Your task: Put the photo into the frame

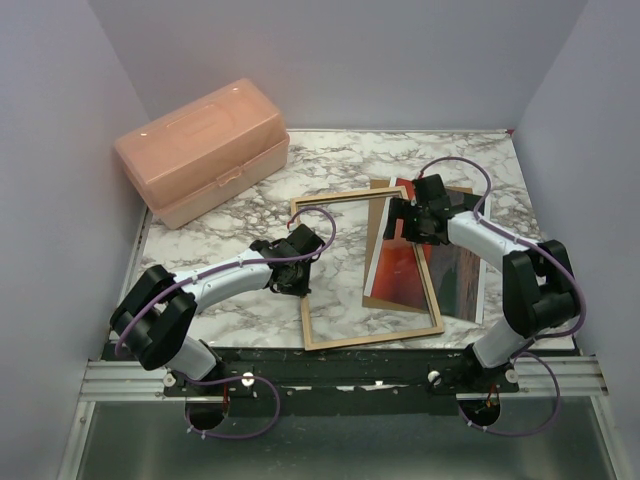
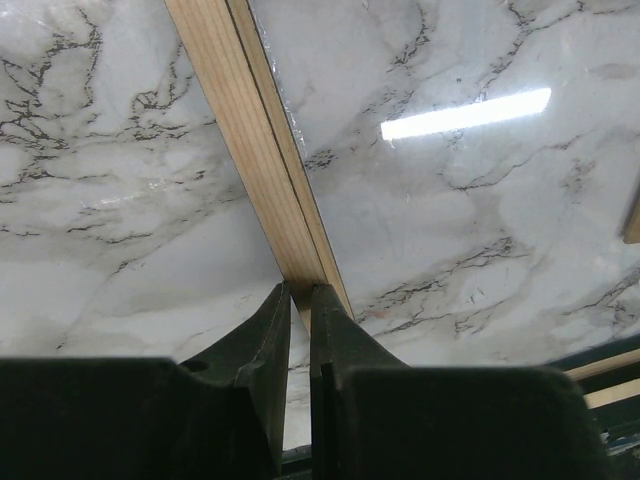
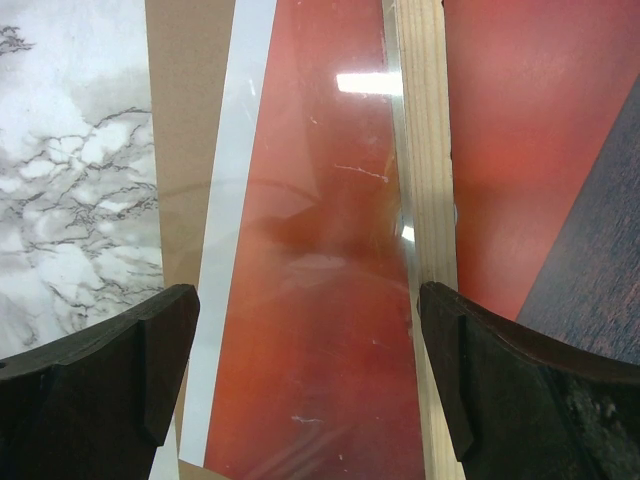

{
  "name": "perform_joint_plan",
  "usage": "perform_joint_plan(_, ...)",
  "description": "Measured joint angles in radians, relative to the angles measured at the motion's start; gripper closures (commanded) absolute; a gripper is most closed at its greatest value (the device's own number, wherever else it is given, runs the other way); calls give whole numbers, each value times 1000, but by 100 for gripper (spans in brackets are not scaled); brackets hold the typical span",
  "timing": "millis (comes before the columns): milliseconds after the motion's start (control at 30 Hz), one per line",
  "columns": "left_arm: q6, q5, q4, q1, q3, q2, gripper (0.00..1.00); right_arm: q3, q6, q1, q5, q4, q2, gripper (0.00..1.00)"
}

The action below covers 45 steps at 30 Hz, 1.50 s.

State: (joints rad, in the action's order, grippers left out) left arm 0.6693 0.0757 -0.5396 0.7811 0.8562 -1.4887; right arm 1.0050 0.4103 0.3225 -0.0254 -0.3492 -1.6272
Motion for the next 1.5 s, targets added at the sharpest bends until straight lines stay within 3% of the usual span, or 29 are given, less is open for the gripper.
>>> perform_joint_plan(500,0,1,-1,0,0,1,92,-17,33,5,-37,-7,113,3)
perform_joint_plan(800,1,3,8,0,-11,10,92,-17,62,-4,-179,-11,240,4)
perform_joint_plan(1500,5,4,31,0,-32,29,92,-34,77,-190,-559,-3,194,18)
